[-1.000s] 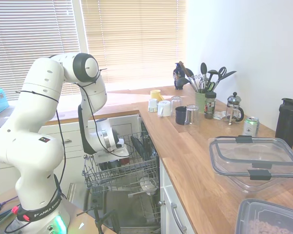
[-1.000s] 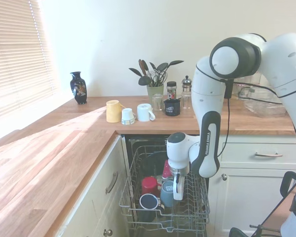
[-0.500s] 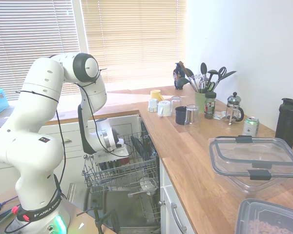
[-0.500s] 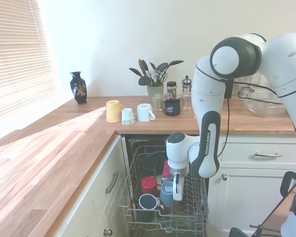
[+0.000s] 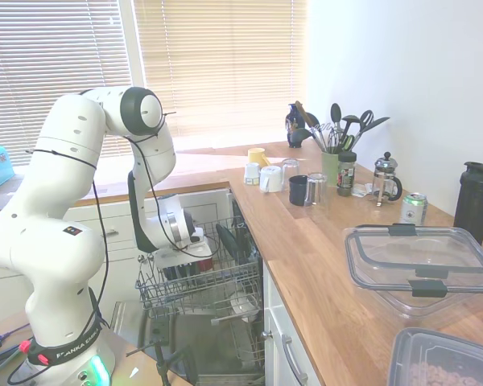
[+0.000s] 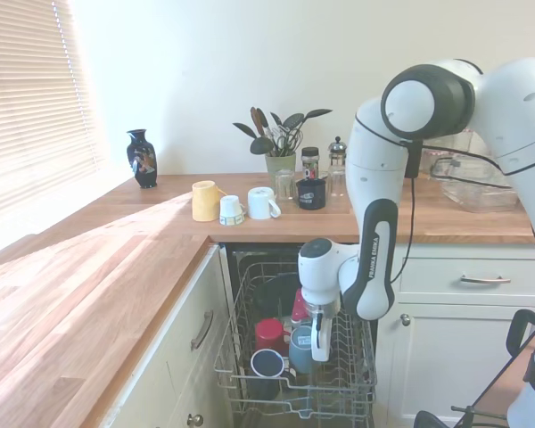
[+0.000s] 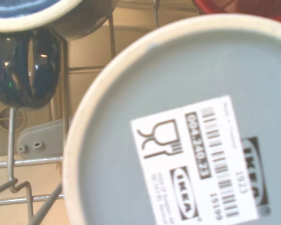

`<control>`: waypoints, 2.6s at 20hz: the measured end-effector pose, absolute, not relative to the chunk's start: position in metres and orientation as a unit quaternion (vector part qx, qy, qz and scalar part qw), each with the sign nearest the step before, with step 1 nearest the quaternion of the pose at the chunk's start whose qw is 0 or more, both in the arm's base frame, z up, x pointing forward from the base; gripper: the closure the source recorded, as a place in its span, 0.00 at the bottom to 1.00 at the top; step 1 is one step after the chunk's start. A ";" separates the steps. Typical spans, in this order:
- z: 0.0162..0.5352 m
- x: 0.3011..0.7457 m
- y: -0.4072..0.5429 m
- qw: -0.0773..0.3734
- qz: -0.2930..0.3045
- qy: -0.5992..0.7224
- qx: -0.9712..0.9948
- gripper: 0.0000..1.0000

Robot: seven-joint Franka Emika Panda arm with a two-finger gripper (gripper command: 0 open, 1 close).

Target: Move a mug from dishwasher to table

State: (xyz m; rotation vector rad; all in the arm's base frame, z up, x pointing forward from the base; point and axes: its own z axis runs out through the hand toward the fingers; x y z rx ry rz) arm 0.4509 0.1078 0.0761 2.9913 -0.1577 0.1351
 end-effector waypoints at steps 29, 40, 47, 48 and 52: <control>0.255 0.486 0.092 0.027 0.101 -0.166 0.981 1.00; 0.337 0.490 0.033 -0.016 0.131 -0.237 0.962 1.00; 0.357 0.493 -0.004 -0.041 0.136 -0.281 0.949 1.00; 0.359 0.494 -0.009 -0.043 0.135 -0.287 0.947 1.00; 0.363 0.502 -0.024 -0.044 0.135 -0.304 0.942 1.00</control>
